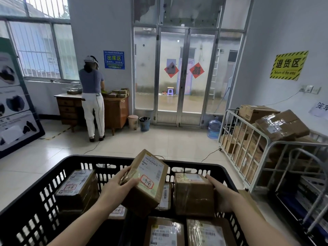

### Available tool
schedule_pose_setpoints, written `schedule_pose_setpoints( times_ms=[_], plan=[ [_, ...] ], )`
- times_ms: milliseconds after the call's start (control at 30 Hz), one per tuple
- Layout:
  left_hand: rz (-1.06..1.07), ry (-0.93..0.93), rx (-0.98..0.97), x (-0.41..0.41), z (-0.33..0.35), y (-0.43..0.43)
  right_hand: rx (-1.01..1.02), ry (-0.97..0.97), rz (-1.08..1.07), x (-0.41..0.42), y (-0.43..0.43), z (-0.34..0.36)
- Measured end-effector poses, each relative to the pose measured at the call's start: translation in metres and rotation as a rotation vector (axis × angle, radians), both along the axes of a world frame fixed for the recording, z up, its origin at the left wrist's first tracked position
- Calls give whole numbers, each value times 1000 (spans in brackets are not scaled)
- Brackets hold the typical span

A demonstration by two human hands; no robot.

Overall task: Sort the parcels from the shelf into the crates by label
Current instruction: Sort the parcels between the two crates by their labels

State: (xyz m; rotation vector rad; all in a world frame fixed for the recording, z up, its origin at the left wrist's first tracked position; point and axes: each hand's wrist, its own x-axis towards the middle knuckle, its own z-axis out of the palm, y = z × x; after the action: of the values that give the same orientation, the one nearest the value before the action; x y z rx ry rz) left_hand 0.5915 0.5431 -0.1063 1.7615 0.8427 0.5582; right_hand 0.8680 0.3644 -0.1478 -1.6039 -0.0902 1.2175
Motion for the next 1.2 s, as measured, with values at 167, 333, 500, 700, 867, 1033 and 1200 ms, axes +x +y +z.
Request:
schedule_pose_setpoints(
  times_ms=[167, 333, 500, 700, 867, 1033, 1200],
  plan=[
    [15, 4, 29, 2, 1, 2, 7, 69, 40, 10, 4, -8],
    [34, 9, 15, 0, 1, 9, 72, 56, 30, 6, 4, -8],
    [48, 7, -14, 1, -2, 12, 310, -69, -21, 17, 2, -16],
    [36, -24, -38, 4, -4, 11, 290, -213, -44, 7, -6, -47],
    [36, -36, -40, 4, -4, 10, 125, -86, 15, 6, -13, -51],
    [23, -26, -56, 5, -4, 10, 64, -80, -7, 4, -9, -55],
    [24, -44, -59, 10, -6, 10, 49, -65, 9, 2, -3, -56]
  ],
)
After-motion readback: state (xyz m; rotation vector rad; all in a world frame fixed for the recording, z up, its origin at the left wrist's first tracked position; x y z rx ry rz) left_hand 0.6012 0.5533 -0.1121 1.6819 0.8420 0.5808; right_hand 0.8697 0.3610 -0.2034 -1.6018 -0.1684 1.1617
